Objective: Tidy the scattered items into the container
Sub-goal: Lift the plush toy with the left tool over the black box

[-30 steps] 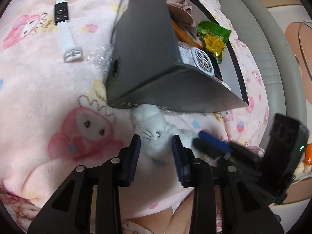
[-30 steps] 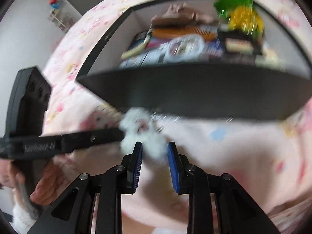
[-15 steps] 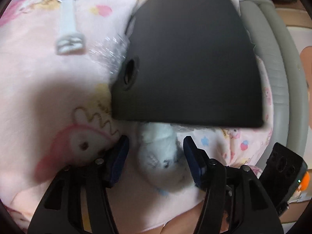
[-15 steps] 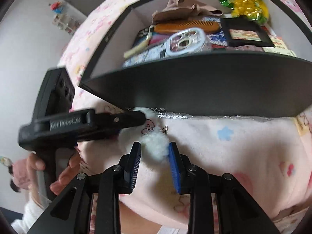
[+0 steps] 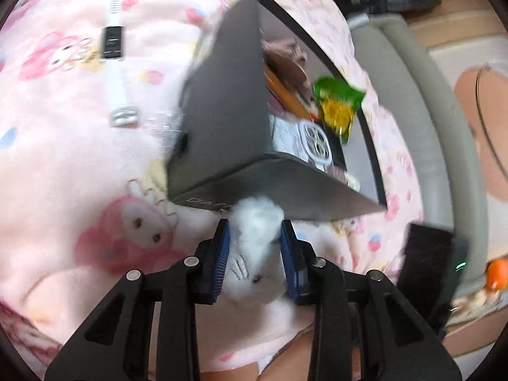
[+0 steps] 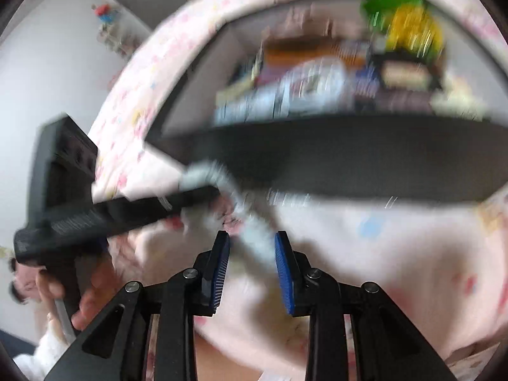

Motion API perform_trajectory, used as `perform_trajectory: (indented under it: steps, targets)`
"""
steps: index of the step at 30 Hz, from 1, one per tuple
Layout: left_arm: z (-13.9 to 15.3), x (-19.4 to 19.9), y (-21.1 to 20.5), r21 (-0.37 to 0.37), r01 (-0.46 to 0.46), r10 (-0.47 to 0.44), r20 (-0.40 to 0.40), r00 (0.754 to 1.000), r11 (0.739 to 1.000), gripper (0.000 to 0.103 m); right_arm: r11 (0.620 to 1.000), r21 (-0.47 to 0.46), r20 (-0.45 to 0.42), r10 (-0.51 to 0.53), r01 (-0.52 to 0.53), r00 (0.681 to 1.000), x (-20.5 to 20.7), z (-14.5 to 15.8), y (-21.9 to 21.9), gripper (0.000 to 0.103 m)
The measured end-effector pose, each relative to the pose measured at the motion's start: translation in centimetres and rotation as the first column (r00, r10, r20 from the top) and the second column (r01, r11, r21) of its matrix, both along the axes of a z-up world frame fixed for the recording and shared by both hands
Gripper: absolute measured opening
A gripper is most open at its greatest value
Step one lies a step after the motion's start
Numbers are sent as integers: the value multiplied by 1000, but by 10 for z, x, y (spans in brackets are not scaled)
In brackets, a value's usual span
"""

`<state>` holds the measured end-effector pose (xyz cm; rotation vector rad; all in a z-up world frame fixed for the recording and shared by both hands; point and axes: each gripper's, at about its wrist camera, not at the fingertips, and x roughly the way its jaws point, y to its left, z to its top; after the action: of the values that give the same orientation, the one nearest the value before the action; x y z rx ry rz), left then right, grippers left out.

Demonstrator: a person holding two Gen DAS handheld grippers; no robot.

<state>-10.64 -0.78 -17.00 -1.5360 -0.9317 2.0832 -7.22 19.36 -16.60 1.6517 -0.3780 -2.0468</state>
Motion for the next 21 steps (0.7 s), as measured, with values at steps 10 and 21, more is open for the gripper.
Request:
perform_trajectory:
  steps: [10, 21]
  targets:
    - [-11, -9, 5, -80, 37, -34, 30, 999, 996, 29, 996, 89, -110, 1, 9, 994, 9, 12, -5, 25]
    - [-23, -3, -17, 80, 27, -35, 93, 995, 996, 47, 978, 39, -158, -197, 205, 968, 21, 30, 29, 14]
